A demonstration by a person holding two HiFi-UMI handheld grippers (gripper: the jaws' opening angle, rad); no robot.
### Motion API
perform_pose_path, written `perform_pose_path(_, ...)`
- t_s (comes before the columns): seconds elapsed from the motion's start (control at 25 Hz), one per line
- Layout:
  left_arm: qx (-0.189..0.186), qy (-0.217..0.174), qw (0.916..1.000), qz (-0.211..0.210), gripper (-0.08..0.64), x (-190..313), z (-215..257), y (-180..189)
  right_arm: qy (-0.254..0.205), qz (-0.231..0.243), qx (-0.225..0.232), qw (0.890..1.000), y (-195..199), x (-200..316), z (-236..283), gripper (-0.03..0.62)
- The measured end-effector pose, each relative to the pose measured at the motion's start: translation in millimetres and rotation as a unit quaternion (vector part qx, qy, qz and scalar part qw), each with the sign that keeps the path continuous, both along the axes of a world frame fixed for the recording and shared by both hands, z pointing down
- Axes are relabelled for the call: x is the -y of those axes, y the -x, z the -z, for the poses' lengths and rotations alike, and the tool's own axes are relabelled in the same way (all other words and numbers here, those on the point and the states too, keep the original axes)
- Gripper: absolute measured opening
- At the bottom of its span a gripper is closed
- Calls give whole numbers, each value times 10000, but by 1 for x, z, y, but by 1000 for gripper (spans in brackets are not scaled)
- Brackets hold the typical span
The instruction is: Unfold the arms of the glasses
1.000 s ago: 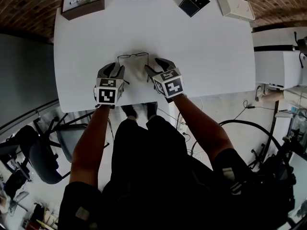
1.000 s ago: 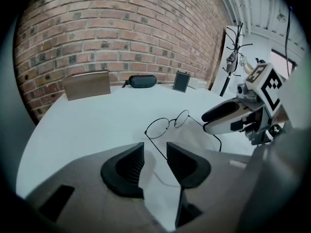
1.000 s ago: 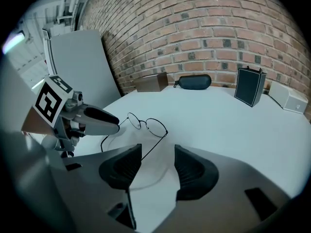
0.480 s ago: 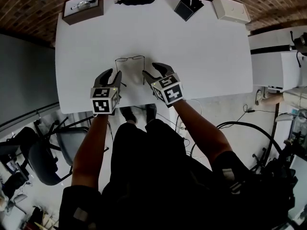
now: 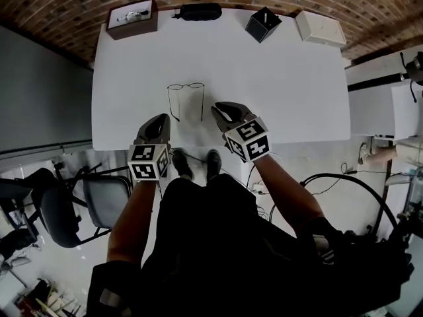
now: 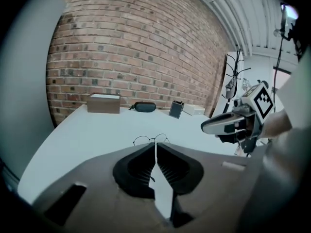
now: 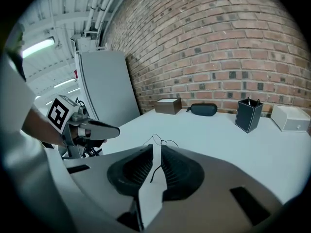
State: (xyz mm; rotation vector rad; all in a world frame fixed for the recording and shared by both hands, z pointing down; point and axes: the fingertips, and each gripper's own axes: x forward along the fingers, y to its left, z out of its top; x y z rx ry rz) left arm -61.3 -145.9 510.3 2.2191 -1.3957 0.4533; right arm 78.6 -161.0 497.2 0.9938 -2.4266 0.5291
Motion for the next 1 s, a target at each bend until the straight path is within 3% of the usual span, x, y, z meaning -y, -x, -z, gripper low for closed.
perform_pose_path(0.2,-594,-214,9976,287,12,-24,30,-9,-252,30,206,9995,-8,-14,26,35)
perform_pose_path(0.36,-544,-342,9976,276,11,-40,46,-10,-424,17,497,9979,-6,-24,53,26)
perform_pose_path(0.56,-563,-388,9967,434,11,-57,66,-3,-587,101,473,9971,-11,-40,72,20)
perform_pose_path(1.0,-494,-1104,9925,151,11,-66,138,25,-1139,-594,839,9882,-3,-42,130,9)
